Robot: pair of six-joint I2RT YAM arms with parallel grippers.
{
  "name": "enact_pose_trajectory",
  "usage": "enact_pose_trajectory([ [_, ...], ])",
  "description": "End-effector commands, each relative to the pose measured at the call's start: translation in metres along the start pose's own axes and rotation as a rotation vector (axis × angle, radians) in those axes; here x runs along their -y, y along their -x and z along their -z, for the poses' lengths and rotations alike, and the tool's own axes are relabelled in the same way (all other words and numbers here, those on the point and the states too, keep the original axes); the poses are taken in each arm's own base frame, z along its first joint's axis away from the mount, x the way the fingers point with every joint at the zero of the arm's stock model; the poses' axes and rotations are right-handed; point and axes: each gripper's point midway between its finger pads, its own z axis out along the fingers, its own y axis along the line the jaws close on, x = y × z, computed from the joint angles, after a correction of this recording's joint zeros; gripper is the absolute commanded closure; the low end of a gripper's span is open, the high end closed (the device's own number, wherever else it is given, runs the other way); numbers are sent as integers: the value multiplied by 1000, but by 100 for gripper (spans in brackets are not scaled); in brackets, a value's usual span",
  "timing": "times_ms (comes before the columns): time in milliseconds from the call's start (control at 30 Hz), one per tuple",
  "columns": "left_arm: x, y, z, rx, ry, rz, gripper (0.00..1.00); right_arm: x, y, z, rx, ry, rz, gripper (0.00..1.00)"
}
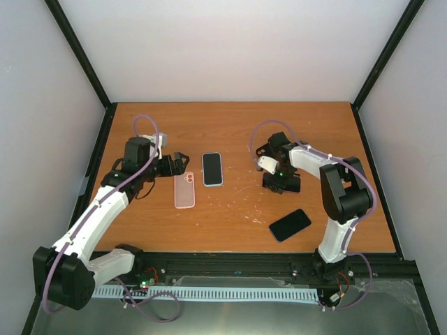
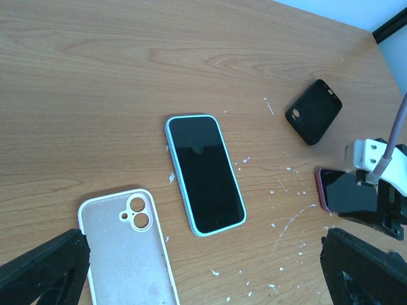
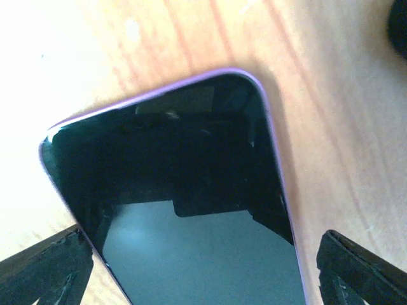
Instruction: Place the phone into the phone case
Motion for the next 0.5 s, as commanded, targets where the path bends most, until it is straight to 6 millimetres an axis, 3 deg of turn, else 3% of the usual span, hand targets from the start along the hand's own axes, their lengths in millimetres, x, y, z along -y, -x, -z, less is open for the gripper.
enact_pose_trajectory([
  [0, 1, 5, -1, -5, 9, 7, 1, 13, 10, -10, 33, 32, -74, 8],
  [267, -11, -14, -19, -79, 39, 145, 1, 15, 13, -14, 67, 69, -190, 15],
  [400, -27, -35, -39, -141, 54, 241, 1, 13, 18, -11, 110, 88, -251, 20],
  [467, -37, -48, -48, -185, 48, 296, 0, 16, 22, -10, 131, 81, -306, 27],
])
